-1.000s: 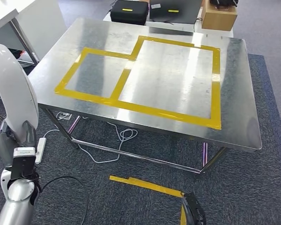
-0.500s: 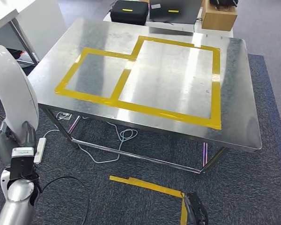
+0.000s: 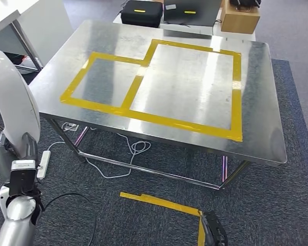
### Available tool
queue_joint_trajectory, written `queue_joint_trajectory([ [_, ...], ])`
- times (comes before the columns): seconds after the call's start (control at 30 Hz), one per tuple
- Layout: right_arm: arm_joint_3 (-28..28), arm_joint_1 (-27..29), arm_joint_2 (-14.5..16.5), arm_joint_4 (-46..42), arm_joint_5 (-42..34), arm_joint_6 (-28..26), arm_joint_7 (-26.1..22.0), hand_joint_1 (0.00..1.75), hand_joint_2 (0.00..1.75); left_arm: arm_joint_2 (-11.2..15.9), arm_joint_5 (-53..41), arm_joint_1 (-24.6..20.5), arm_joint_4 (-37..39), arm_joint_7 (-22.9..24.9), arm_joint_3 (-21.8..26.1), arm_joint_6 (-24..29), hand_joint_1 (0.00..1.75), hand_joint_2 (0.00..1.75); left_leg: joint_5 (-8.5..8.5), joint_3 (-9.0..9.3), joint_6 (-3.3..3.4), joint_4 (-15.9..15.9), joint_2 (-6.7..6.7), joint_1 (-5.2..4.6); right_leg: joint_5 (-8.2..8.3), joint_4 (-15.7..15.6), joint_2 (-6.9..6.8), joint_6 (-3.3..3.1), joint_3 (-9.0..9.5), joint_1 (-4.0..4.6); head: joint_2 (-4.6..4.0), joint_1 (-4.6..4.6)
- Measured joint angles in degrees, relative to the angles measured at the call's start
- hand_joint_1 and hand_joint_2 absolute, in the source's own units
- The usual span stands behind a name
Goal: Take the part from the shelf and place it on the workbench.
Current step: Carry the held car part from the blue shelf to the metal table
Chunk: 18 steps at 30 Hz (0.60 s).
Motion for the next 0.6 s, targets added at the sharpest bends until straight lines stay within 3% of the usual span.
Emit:
queue_joint_trajectory([
  [0.6,0.0,0.09,0.0,0.02,0.46,-0.08,-0.05,0.0,0.0,0.57,1.13,0.01,0.57,0.73,1.73,-0.71,1.75,1.75,0.0,0.0,0.0,0.0,0.0,0.0,-0.01,0.0,-0.01,0.01,0.0,0.0,0.0,-0.01],
])
